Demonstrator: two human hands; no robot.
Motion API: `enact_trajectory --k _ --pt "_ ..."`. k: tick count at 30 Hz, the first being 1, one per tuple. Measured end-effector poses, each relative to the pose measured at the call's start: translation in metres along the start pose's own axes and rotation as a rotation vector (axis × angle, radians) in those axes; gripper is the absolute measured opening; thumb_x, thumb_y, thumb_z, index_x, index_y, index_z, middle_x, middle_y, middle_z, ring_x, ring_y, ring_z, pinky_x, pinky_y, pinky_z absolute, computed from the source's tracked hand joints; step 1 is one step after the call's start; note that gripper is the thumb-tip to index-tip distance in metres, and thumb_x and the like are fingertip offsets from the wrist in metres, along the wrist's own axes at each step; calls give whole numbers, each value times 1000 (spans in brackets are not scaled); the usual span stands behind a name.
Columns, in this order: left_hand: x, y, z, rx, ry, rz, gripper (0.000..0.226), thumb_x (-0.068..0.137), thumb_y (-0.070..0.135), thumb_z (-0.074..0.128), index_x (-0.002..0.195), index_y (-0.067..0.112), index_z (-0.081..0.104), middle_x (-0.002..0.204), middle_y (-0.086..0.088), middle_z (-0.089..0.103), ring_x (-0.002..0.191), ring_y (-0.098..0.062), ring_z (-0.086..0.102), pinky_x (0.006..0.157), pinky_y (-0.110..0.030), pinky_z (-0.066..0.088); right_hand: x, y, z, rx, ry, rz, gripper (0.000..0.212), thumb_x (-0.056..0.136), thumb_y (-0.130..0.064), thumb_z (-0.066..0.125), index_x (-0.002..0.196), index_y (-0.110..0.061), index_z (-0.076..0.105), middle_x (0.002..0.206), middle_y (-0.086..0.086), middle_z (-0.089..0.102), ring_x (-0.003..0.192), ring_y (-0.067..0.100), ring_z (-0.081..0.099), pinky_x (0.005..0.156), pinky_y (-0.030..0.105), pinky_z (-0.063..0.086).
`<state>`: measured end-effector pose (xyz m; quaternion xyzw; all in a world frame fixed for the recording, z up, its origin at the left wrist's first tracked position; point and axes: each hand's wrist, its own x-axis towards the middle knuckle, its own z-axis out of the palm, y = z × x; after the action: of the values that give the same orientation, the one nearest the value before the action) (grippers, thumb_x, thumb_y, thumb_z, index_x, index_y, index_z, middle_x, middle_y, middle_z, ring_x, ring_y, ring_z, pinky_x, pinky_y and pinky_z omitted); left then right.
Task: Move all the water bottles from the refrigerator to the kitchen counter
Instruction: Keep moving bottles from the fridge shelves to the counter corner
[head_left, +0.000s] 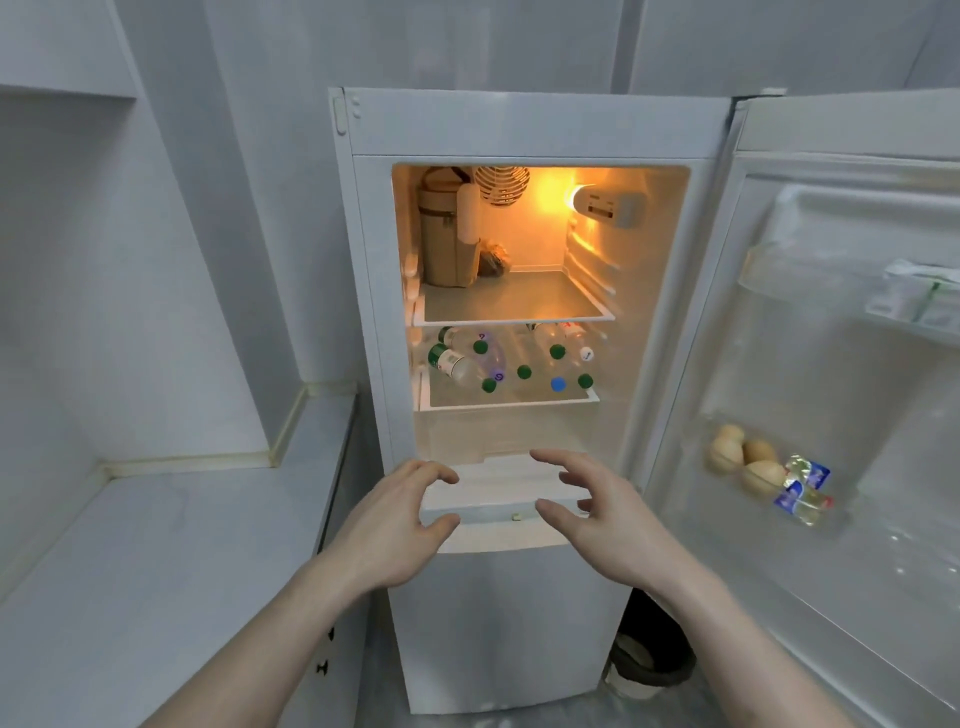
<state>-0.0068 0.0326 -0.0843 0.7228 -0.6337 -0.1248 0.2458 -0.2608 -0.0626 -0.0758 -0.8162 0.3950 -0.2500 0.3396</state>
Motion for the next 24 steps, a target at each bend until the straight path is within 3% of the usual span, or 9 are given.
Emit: enact_trajectory --k 6,10,17,24 --pt "80 -16 7 -20 -20 -35 43 96 43 63 137 40 48 137 24 43 126 -3 46 88 -24 48 82 32 -5 21 -15 25 50 100 -35 65 144 -51 49 144 -28 48 128 1 52 106 29 47" --pt "153 -30 25 -10 -88 -83 48 95 43 64 139 40 46 144 12 47 126 -11 50 106 -31 44 143 62 -4 51 -2 49 50 99 -33 66 144 -50 49 144 -26 48 125 3 55 103 29 49" --pt "281 -43 70 -30 -214 -239 62 92 37 69 148 34 40 144 -1 45 126 -21 53 107 -37 45 236 99 -4 122 -10 80 53 98 -27 69 144 -46 50 144 -19 52 120 4 57 101 30 52" --pt "364 -56 108 -11 -214 -318 76 90 30 71 153 37 31 151 -2 40 136 -28 46 113 -44 44 288 120 5 209 4 117 55 98 -21 69 143 -45 50 142 -18 53 116 5 59 93 21 48"
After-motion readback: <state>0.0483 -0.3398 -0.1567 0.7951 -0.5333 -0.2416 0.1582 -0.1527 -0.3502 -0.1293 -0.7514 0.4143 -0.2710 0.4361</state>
